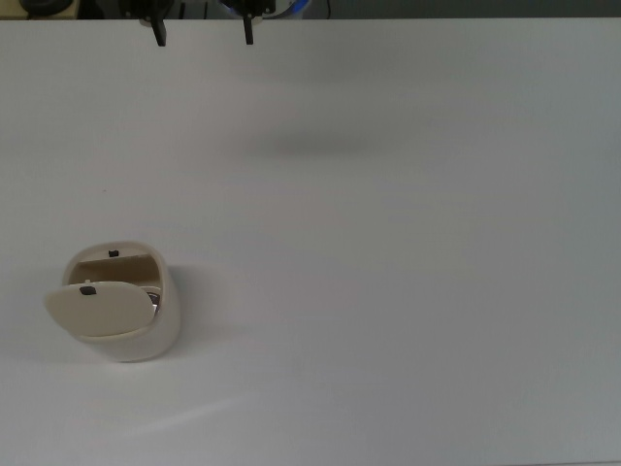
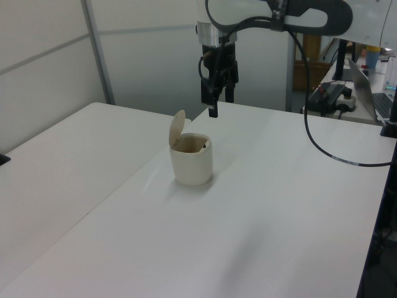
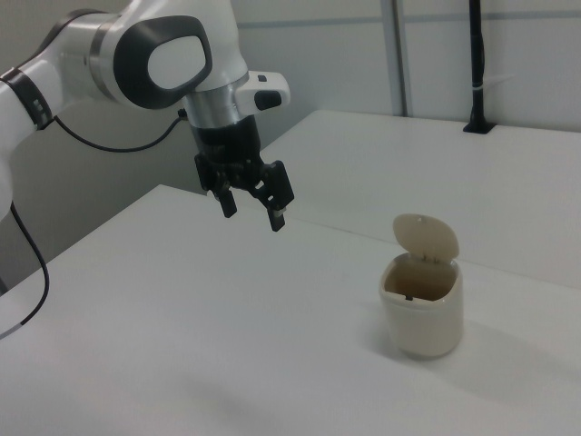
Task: Close the trash can
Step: 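Move the gripper down toward the raised lid of the cream trash can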
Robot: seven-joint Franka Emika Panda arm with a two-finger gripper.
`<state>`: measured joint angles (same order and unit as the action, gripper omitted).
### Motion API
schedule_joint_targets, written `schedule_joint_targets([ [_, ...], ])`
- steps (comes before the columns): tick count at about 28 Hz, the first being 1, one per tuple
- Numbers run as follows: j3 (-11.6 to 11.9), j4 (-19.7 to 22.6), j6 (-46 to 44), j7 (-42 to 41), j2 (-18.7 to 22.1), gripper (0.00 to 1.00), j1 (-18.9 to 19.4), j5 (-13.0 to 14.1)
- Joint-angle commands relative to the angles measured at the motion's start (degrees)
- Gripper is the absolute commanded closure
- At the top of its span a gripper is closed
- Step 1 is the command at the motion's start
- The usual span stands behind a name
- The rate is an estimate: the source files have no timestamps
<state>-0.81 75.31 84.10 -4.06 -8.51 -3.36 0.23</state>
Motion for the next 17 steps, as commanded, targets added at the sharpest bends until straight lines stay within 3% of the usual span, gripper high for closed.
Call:
schedule_joint_targets([
  [1, 0.4, 0.9, 6.1, 0.5, -1.7, 0.00, 0.1, 1.0],
  [7, 0.4, 0.8, 11.2, 1.2, -4.5, 0.00, 0.1, 1.1],
  [10, 0.4, 0.8, 12.8, 1.2, -5.5, 0.08, 0.1, 1.1],
  [17, 0.4, 0.8, 22.1, 8.1, -8.0, 0.52, 0.1, 1.1],
])
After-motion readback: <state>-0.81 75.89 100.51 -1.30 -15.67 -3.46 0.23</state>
